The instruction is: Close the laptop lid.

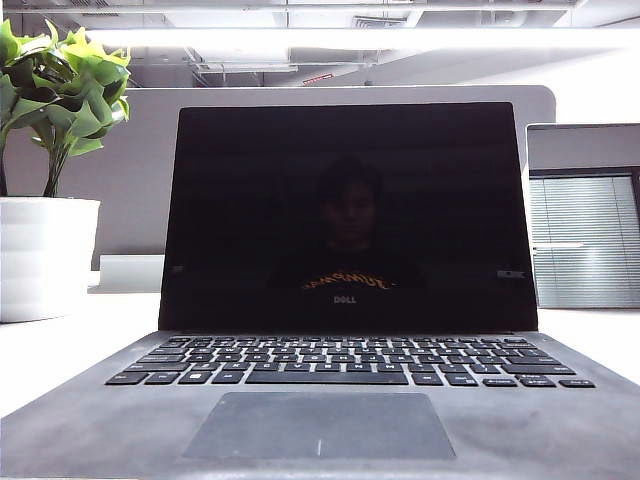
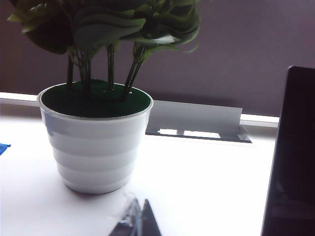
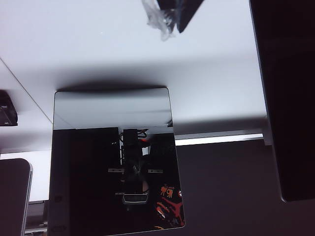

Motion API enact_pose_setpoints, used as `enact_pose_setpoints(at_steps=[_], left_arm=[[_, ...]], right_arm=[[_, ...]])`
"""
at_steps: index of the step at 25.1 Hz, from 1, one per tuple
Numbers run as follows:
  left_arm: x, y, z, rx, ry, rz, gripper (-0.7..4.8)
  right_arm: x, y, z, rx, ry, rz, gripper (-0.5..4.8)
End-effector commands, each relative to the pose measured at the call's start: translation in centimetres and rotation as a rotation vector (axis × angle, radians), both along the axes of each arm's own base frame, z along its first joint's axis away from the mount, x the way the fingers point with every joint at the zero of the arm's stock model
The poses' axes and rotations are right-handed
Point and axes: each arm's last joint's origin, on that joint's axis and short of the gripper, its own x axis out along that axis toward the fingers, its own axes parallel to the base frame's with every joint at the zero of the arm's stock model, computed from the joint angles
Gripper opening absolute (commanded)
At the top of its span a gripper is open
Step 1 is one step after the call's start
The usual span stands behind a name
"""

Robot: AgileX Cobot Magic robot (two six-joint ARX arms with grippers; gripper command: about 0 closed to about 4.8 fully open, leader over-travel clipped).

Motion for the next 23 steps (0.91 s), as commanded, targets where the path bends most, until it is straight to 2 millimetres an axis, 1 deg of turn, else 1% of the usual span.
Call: enact_pose_setpoints(at_steps=[1, 6, 9, 11, 12, 13, 15, 17, 18, 19, 20, 21, 23], left_arm=[[0.0, 0.0, 0.1, 0.0, -0.011, 0.003, -0.05], [0.0, 0.0, 0.1, -0.001, -0.006, 0.003, -0.05], [0.0, 0.1, 0.5, -0.009, -0.046, 0.012, -0.05], [-0.1, 0.1, 1.0, -0.073, -0.098, 0.023, -0.05], [-0.2, 0.1, 1.4, -0.133, -0.134, 0.013, -0.05], [-0.3, 0.1, 1.6, -0.151, -0.148, 0.009, -0.05], [-0.4, 0.1, 1.9, -0.151, -0.162, 0.008, -0.05], [-0.6, 0.1, 2.8, -0.156, -0.19, 0.005, -0.05], [-0.8, 0.1, 3.8, -0.184, -0.209, -0.003, -0.05], [-0.9, 0.1, 4.4, -0.196, -0.213, -0.005, -0.05], [-0.7, 0.1, 5.2, -0.194, -0.203, -0.004, -0.05], [-0.5, 0.1, 5.7, -0.191, -0.189, -0.003, -0.05], [0.7, 0.1, 7.1, -0.194, -0.148, -0.009, -0.05]], right_arm=[[0.0, 0.0, 0.2, 0.0, -0.022, -0.001, -0.01], [0.0, 0.0, 0.2, 0.0, -0.022, -0.001, -0.01], [0.0, 0.0, 0.2, 0.001, -0.025, -0.001, -0.01], [0.0, 0.0, 0.6, 0.004, -0.061, 0.0, -0.01], [-0.1, 0.0, 0.9, 0.028, -0.091, 0.001, -0.01], [-0.1, 0.0, 1.1, 0.047, -0.108, 0.003, -0.01], [-0.3, 0.0, 2.0, 0.082, -0.153, 0.003, -0.02], [-0.5, 0.0, 3.4, 0.083, -0.182, 0.004, -0.02], [-0.6, 0.0, 4.5, 0.081, -0.197, -0.009, -0.01], [-0.6, -0.1, 5.3, 0.08, -0.207, -0.026, -0.02], [-0.4, -0.1, 6.3, 0.08, -0.209, -0.041, -0.02], [-0.1, -0.1, 6.9, 0.079, -0.198, -0.04, -0.02], [1.4, -0.1, 7.9, 0.075, -0.13, -0.031, -0.01]])
